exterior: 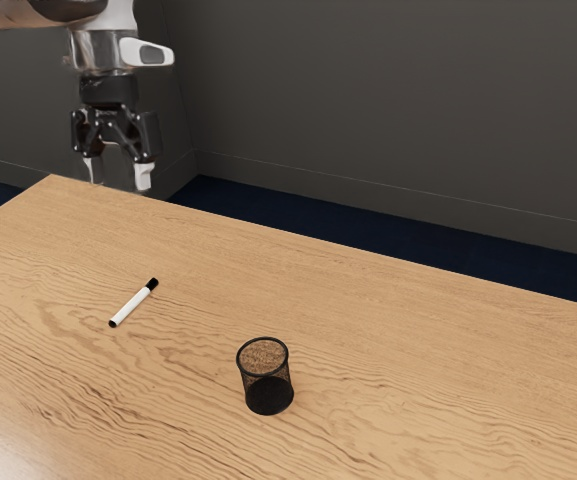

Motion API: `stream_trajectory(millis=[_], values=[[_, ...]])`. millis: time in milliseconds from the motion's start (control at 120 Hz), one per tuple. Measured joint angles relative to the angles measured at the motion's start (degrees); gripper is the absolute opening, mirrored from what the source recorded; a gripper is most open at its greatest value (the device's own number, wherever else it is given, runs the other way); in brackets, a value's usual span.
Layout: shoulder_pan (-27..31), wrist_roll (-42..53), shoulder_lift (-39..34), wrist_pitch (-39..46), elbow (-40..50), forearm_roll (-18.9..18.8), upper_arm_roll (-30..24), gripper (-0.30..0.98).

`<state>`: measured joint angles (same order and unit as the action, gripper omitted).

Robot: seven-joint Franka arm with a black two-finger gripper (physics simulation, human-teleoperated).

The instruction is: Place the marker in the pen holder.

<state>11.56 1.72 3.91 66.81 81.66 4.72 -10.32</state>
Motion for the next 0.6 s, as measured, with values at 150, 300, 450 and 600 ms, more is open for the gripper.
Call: stream_trajectory(millis=[150,300,450,600], values=[[-0.29,0.42,0.58,9.70,1.15,-1.99,0.14,0.68],[-2.48,0.70,2.62,21.64,17.33,-4.64,6.34,0.68],[-0.66,0.93,7.47,31.82,24.95,-5.60,10.42,0.69],[-0.64,1.24,9.82,42.69,31.30,-7.15,11.43,0.69]])
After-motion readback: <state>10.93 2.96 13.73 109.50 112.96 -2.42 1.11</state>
